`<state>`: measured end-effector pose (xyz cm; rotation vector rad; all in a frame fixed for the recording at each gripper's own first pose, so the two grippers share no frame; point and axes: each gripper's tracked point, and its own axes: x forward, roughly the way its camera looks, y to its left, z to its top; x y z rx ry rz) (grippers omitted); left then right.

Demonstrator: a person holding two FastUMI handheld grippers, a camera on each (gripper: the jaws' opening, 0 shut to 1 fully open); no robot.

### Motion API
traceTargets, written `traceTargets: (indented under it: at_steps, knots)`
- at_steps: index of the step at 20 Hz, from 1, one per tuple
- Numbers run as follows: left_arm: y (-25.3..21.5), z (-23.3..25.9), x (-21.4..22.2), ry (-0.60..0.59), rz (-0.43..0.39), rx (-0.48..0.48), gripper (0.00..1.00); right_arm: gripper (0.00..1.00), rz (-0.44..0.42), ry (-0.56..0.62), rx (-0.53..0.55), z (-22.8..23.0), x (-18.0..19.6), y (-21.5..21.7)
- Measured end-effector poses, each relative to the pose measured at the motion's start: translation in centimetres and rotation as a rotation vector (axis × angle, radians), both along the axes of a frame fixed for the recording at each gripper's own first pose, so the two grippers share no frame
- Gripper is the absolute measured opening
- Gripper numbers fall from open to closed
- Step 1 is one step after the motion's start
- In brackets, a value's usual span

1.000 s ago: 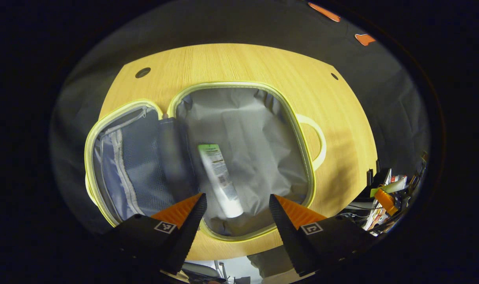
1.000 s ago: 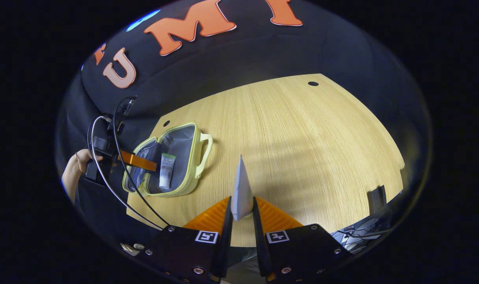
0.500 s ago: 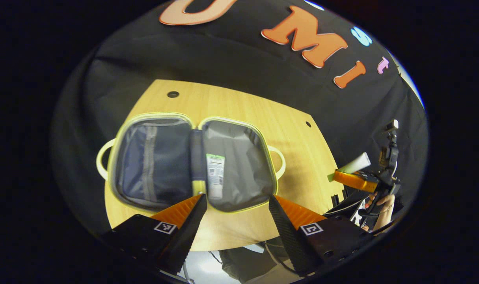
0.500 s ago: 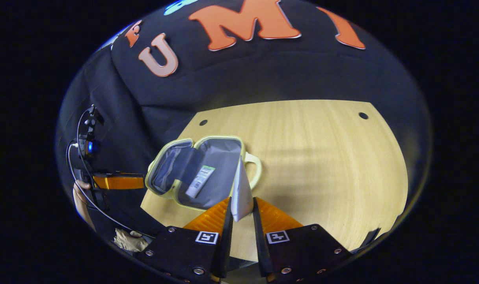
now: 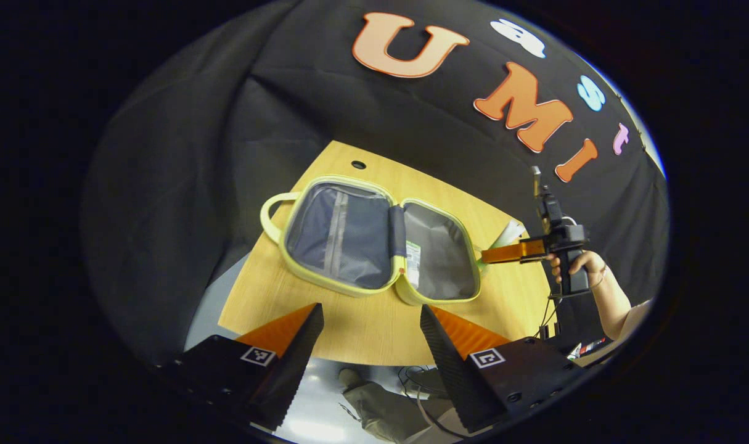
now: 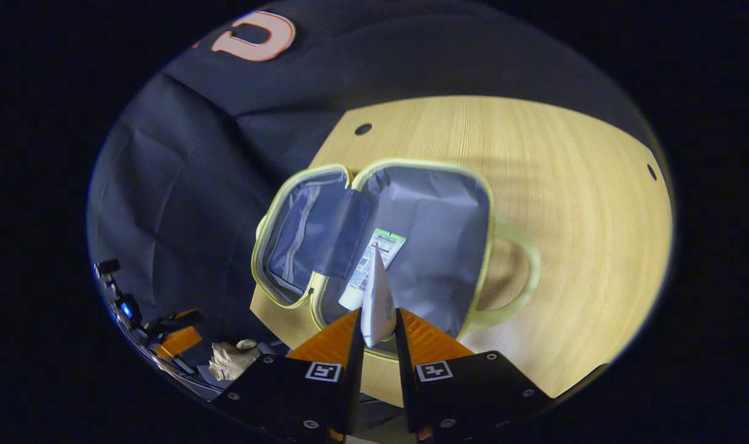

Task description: First open the suitcase, pack the skin care products into it, and then close the suitcase.

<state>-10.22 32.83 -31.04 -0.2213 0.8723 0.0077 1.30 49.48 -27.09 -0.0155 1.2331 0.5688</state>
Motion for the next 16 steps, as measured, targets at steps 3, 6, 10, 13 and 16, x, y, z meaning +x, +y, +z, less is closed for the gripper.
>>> traceTargets:
  at_steps: [3, 6, 10, 13, 16]
  knots:
    - [2.1, 0.4, -2.7, -0.008, 0.058, -0.010, 0.98, 0.30, -0.012, 0.039, -0.116, -3.9, 0.6, -0.8]
    - [2.8, 0.0, -3.6, -0.009, 0.091, -0.031, 0.98, 0.32, -0.016, 0.011, -0.133, -4.2, 1.0, -0.8]
    - [4.0, 0.1, -1.7, -0.048, 0.136, -0.071, 0.98, 0.56, -0.030, -0.061, -0.107, -2.2, 1.3, -0.9]
    - [5.1, -0.2, 0.2, -0.097, 0.173, -0.127, 0.98, 0.93, -0.019, -0.196, -0.029, 0.6, 2.1, -0.2]
    - [8.1, -0.9, 2.7, -0.135, 0.220, -0.159, 0.98, 0.96, -0.013, -0.372, 0.051, 4.3, 2.3, 0.2]
